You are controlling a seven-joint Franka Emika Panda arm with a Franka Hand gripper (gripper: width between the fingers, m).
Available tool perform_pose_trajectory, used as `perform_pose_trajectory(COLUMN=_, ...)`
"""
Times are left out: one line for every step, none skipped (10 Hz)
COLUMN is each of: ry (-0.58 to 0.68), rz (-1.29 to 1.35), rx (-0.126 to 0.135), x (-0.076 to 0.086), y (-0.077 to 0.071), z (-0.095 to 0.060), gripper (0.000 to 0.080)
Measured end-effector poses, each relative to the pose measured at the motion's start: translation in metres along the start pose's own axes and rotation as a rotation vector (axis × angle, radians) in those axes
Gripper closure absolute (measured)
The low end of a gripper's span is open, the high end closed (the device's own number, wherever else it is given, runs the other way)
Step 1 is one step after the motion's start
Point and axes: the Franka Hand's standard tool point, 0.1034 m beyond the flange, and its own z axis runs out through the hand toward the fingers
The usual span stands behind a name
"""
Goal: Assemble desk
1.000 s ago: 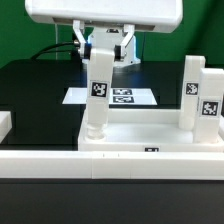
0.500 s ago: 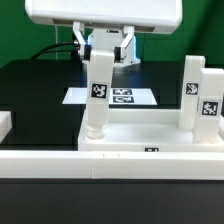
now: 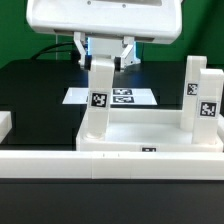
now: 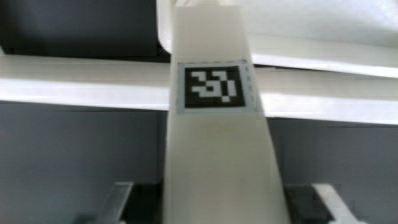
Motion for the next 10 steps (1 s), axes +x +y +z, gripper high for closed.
perform_pose_trajectory(ry=0.007, rz=-0.002, rx=-0.003, x=-0.0001, y=-0.0003, z=0.0001, gripper=0.0509)
perform_pose_trajectory(ry=0.017, rz=-0.003, rx=-0.008, x=-0.0005, y=-0.0005, z=0.0000, gripper=0.0509)
perform_pose_trajectory(ry=0.026, rz=-0.005, rx=-0.012, x=-0.0014, y=-0.0010, z=-0.0002, gripper=0.0509)
perform_pose_trajectory(ry=0.037, rz=-0.007, rx=-0.017, x=-0.0025, y=-0.0009, z=-0.0006, gripper=0.0509)
perform_pose_trajectory(ry=0.038, rz=-0.007, rx=-0.019, x=-0.0027, y=-0.0006, z=-0.0007, gripper=0.0509)
perform_pose_trajectory(ry=0.038, rz=-0.007, rx=-0.019, x=-0.0026, y=-0.0006, z=-0.0007, gripper=0.0499)
perform_pose_trajectory(ry=0.038, rz=-0.007, rx=-0.019, x=-0.0027, y=-0.0006, z=-0.0006, gripper=0.0499)
perform_pose_trajectory(ry=0.038, rz=-0.007, rx=-0.019, x=-0.0028, y=-0.0005, z=-0.0005, gripper=0.0323)
perform_pose_trajectory(ry=0.038, rz=-0.007, rx=-0.019, x=-0.0028, y=-0.0006, z=-0.0004, gripper=0.0323)
perform_pose_trajectory(ry=0.037, rz=-0.007, rx=-0.019, x=-0.0029, y=-0.0005, z=-0.0003, gripper=0.0184)
